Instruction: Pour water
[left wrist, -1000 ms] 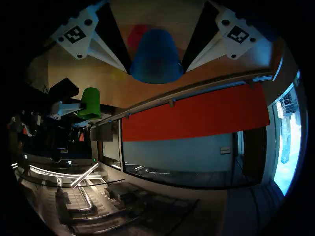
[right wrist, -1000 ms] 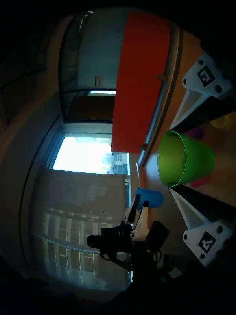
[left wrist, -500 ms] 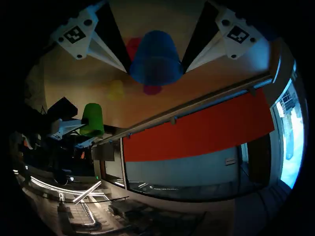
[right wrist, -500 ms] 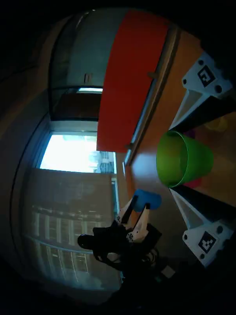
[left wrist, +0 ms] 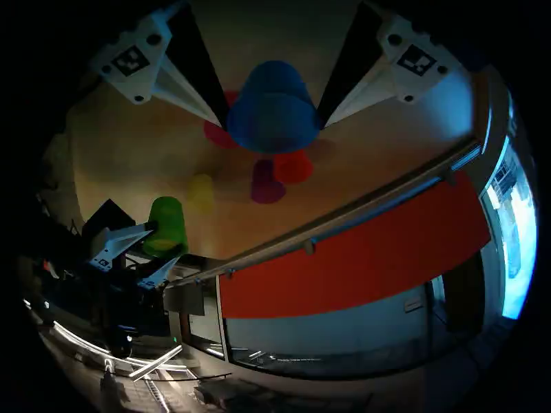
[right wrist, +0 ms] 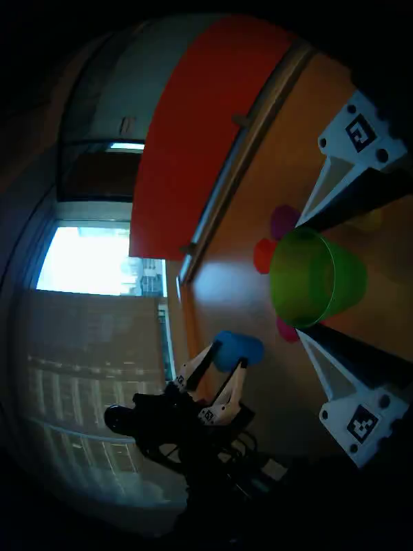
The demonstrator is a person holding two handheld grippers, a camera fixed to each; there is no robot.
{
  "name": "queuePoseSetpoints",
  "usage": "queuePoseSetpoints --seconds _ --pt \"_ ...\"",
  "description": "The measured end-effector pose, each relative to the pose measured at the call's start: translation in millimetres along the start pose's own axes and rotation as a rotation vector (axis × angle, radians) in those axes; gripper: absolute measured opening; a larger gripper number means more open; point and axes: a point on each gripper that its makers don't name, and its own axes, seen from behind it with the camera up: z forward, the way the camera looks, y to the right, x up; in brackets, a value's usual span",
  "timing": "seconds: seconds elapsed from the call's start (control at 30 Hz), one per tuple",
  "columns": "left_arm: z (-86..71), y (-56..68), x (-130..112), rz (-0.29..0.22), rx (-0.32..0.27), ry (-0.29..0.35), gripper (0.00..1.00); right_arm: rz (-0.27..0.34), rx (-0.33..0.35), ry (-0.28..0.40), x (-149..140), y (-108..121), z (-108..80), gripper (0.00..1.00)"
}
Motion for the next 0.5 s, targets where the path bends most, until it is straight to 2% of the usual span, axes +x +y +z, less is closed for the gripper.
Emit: queuePoseSetpoints --seconds 0.2,0.5 --pt "9.1 -1.4 -18.7 0.030 -0.007 -0.072 0.89 -0.029 0.009 -0.063 -12.9 3.0 12.3 0.92" --pt "25.7 -1.9 -42.6 0.034 -0.028 -0.155 0.89 -0.043 0.026 -0.153 -38.4 8.9 28.9 0.92"
